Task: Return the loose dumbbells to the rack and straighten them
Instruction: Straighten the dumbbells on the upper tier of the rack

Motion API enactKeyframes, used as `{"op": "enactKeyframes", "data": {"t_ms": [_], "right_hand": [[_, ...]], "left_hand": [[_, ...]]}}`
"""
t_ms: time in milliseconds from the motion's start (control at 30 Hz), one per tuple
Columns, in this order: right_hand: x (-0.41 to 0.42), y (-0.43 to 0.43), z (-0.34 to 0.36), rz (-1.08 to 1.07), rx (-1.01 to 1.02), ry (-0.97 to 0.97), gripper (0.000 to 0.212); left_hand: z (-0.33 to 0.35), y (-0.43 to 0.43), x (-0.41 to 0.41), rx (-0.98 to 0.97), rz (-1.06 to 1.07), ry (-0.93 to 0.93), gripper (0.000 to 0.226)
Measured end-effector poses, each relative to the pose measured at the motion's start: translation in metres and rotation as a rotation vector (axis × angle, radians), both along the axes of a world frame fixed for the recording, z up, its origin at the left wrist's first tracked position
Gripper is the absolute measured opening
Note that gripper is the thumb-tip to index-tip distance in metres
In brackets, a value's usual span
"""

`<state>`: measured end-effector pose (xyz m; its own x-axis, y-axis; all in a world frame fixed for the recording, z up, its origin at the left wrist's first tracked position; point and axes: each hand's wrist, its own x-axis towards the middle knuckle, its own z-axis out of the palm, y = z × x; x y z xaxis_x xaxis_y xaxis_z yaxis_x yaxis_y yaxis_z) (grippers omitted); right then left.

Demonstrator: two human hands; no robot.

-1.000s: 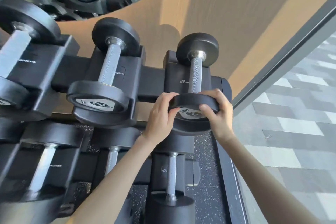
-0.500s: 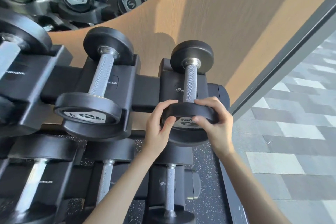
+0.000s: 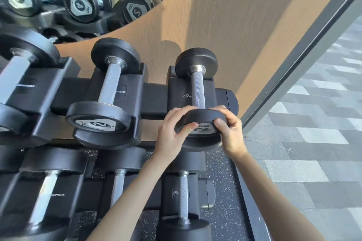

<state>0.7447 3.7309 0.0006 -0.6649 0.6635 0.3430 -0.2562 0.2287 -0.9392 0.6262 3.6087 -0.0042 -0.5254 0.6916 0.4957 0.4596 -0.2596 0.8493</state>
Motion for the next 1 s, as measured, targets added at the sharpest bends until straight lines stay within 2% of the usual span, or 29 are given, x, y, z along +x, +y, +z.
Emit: {"op": "enactKeyframes", "data": {"t_ms": [67, 133, 233, 300, 400, 467, 567, 767, 1000], "right_hand": [[0.010, -0.008, 0.011, -0.032, 0.002, -0.124, 0.026], [0.022, -0.022, 0.025, -0.114, 0.048, -0.290, 0.037], [0.038, -0.047, 0.042, -0.268, 0.397, -0.594, 0.057], [0.049, -0.072, 0.051, -0.322, 0.670, -0.729, 0.061], [0.065, -0.115, 0.058, -0.420, 0.989, -0.797, 0.060], [0.074, -0.142, 0.057, -0.457, 1.090, -0.777, 0.060], [0.087, -0.176, 0.052, -0.418, 1.138, -0.784, 0.058], [0.116, -0.229, 0.029, -0.260, 1.123, -0.822, 0.058], [0.124, -0.265, 0.023, -0.164, 1.116, -0.840, 0.056]], "left_hand": [[0.009, -0.009, -0.001, -0.113, -0.018, 0.035, 0.033], [0.018, -0.020, -0.004, -0.273, -0.003, 0.172, 0.039], [0.031, -0.053, -0.006, -0.483, 0.057, 0.454, 0.051], [0.040, -0.085, -0.004, -0.552, 0.118, 0.636, 0.053], [0.045, -0.136, 0.005, -0.590, 0.227, 0.778, 0.052], [0.045, -0.167, 0.014, -0.644, 0.281, 0.839, 0.054], [0.039, -0.210, 0.031, -0.742, 0.336, 0.910, 0.055], [0.021, -0.282, 0.072, -0.897, 0.411, 0.892, 0.055], [0.019, -0.321, 0.085, -0.906, 0.405, 0.883, 0.055]]}}
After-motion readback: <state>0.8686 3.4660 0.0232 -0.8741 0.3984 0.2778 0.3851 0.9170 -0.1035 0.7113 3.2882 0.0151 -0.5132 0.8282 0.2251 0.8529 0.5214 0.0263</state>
